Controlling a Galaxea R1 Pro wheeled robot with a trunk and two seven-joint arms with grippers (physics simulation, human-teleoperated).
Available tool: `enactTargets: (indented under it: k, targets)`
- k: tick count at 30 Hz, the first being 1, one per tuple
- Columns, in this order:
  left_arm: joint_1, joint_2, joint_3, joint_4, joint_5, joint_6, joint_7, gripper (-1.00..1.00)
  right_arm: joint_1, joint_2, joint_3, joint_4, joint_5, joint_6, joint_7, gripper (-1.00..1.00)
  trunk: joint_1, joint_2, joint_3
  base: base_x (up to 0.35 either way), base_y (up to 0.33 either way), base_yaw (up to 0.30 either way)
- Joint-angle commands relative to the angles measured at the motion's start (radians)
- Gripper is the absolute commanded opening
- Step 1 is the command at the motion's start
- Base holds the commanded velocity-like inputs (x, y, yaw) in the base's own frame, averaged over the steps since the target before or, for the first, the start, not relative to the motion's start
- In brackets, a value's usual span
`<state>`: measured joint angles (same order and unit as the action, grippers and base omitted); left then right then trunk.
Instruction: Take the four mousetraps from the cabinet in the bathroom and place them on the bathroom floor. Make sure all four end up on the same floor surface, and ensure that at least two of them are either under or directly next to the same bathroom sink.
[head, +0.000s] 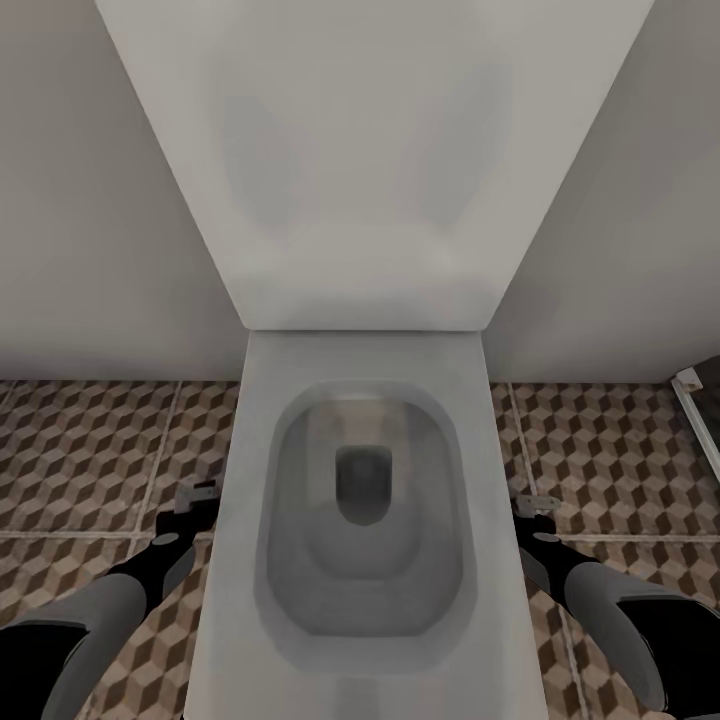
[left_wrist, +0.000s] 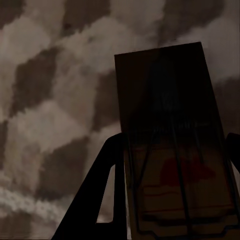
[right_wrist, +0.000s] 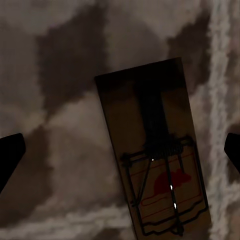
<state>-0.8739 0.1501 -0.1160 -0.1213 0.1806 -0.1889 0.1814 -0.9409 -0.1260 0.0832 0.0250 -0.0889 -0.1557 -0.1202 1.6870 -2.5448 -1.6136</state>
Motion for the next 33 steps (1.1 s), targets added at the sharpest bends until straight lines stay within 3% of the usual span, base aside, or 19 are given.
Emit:
enactTargets:
  k: [1, 9, 21, 33]
  targets:
    - [0.000, 0.000, -0.009, 0.004, 0.008, -0.003, 0.006, -1.00, -0.001, 0.000, 0.008, 0.003, -0.009, -0.005, -0.001, 1.00, 0.000, 0.000, 0.000, 0.000, 0.000, 0.000]
    - [0.000, -0.007, -0.010, 0.055, 0.006, -0.011, 0.004, -1.00, -0.001, 0.000, 0.008, 0.003, -0.009, -0.006, -0.001, 1.00, 0.000, 0.000, 0.000, 0.000, 0.000, 0.000]
    - [0.001, -0.011, -0.010, 0.081, 0.006, -0.073, 0.003, -1.00, -0.001, -0.001, 0.007, 0.002, -0.009, -0.007, -0.001, 1.00, 0.000, 0.000, 0.000, 0.000, 0.000, 0.000]
    - [0.002, -0.012, -0.010, 0.088, 0.005, -0.088, 0.003, -1.00, -0.001, -0.001, 0.007, 0.002, -0.009, -0.008, -0.001, 1.00, 0.000, 0.000, 0.000, 0.000, 0.000, 0.000]
